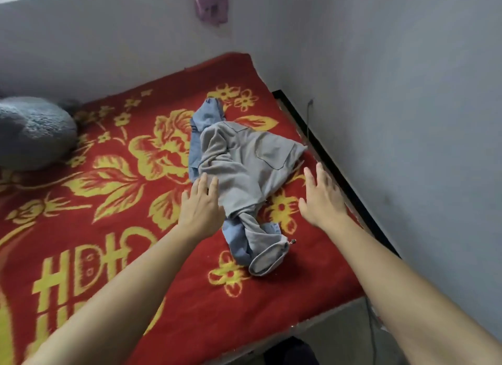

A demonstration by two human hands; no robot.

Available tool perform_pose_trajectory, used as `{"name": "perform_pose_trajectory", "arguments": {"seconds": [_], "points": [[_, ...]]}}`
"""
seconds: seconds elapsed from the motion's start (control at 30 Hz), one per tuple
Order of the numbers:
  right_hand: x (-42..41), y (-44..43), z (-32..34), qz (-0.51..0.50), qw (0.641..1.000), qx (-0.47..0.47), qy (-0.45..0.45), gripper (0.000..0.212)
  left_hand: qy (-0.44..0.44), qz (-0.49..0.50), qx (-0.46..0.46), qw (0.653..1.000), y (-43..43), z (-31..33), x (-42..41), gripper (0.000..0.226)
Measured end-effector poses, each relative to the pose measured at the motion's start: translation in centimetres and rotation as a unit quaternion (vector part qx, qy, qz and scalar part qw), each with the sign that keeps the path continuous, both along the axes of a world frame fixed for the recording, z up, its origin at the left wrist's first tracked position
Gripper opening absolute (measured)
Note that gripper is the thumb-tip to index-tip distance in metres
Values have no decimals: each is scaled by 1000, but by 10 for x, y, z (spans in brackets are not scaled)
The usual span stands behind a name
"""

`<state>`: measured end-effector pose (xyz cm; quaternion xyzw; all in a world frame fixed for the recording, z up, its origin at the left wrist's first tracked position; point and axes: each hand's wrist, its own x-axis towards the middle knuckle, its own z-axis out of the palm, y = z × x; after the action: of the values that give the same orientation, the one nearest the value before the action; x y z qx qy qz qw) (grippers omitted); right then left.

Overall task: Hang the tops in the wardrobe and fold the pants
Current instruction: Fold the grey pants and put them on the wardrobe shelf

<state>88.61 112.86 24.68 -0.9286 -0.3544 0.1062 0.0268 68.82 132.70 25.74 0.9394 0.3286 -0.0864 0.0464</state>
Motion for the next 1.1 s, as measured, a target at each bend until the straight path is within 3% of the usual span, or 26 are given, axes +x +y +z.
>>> {"name": "perform_pose_trajectory", "arguments": {"seconds": [0.3, 0.53, 0.6, 0.7, 0.8, 0.87, 1.0, 1.1], "points": [[38, 47, -142, 29, 993, -41, 110, 76, 38, 47, -81, 995, 16, -139, 47, 73], [30, 78, -263, -35, 970, -26, 238, 82, 85, -19, -131, 988, 38, -272, 56, 69], [34, 98, -288, -91, 951, 12, 296, 77, 110, 6, -175, 978, 41, -303, 50, 64], [40, 138, -312, -252, 887, 97, 375, 79, 119, 33, -219, 968, 44, -333, 43, 61], [50, 172, -327, -370, 853, 166, 330, 90, 111, 23, -207, 972, 49, -347, 45, 59], [57, 183, -334, -402, 843, 197, 300, 83, 112, 22, -202, 973, 51, -349, 47, 57], [44, 168, -329, -330, 881, 167, 294, 60, 79, 22, -194, 978, 54, -348, 50, 49], [24, 133, -320, -279, 907, 140, 281, 56, 2, 43, -145, 988, 56, -337, 54, 27]]}}
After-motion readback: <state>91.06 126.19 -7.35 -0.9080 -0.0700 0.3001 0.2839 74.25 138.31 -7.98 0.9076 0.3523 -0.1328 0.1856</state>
